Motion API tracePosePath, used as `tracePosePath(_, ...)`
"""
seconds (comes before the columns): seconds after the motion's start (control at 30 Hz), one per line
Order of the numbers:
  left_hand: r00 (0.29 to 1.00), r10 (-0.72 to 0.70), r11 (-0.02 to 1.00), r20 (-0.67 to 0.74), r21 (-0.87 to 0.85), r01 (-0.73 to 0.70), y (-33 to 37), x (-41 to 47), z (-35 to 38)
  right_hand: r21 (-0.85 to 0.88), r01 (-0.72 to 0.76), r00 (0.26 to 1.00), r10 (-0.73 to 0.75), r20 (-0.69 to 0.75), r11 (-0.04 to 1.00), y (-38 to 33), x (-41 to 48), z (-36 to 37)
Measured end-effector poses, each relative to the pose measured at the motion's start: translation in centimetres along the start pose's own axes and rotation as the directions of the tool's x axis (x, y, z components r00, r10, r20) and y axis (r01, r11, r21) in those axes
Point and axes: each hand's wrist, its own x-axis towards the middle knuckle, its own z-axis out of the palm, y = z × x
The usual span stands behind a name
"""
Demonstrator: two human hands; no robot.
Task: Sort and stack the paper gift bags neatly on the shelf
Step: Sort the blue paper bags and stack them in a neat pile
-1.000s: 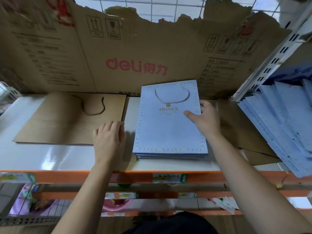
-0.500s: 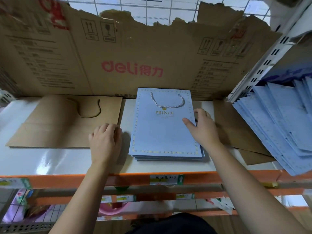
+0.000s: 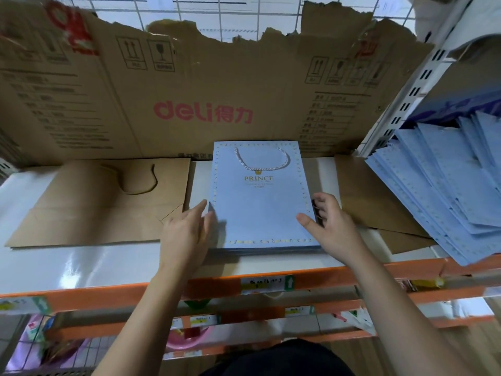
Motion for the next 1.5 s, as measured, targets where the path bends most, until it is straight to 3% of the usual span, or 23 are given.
tracePosePath(0.23, 0.995, -0.031, 0.995, 0.096, -0.094, 0.040, 2.5, -0.9, 2.4, -0.018, -0.036, 0.997, 0.037, 0.070, 0.999, 0.3, 0.1, 0.2)
tracePosePath(0.47, 0.986, -0.055, 0.998, 0.160, -0.001, 0.056, 2.3, -1.0, 2.9, -0.080, -0.012, 0.997, 0.018, 0.071, 0.997, 0.6, -0.1, 0.3)
tracePosePath(0.57, 0.990, -0.016, 0.994, 0.138, 0.114, 0.000, 2.8, -0.3, 2.3, -0.094, -0.014, 1.000, 0.016, 0.022, 0.995, 0.5, 0.3, -0.1)
tracePosePath(0.73, 0.977, 0.201, 0.963, 0.073, 0.169, -0.211, 5.5, 2.6, 1.9, -0.109, 0.018, 0.986, -0.036, -0.165, 0.994, 0.2, -1.1, -2.7)
tracePosePath(1.07, 0.876, 0.446, 0.885, 0.185, 0.055, -0.462, 20.5, 2.1, 9.5, -0.167, 0.027, 0.866, -0.107, -0.488, 0.986, 6.1, -6.8, -14.2)
tracePosePath(1.33, 0.847, 0.498, 0.863, 0.186, -0.013, -0.505, 35.4, -0.8, 17.2, -0.174, -0.015, 0.820, -0.087, -0.566, 0.985, 14.3, -11.9, -26.7)
tracePosePath(1.5, 0.825, 0.521, 0.851, 0.219, -0.057, -0.522, 42.0, -2.2, 21.0, -0.174, -0.118, 0.818, -0.004, -0.575, 0.978, 18.6, -14.2, -32.8)
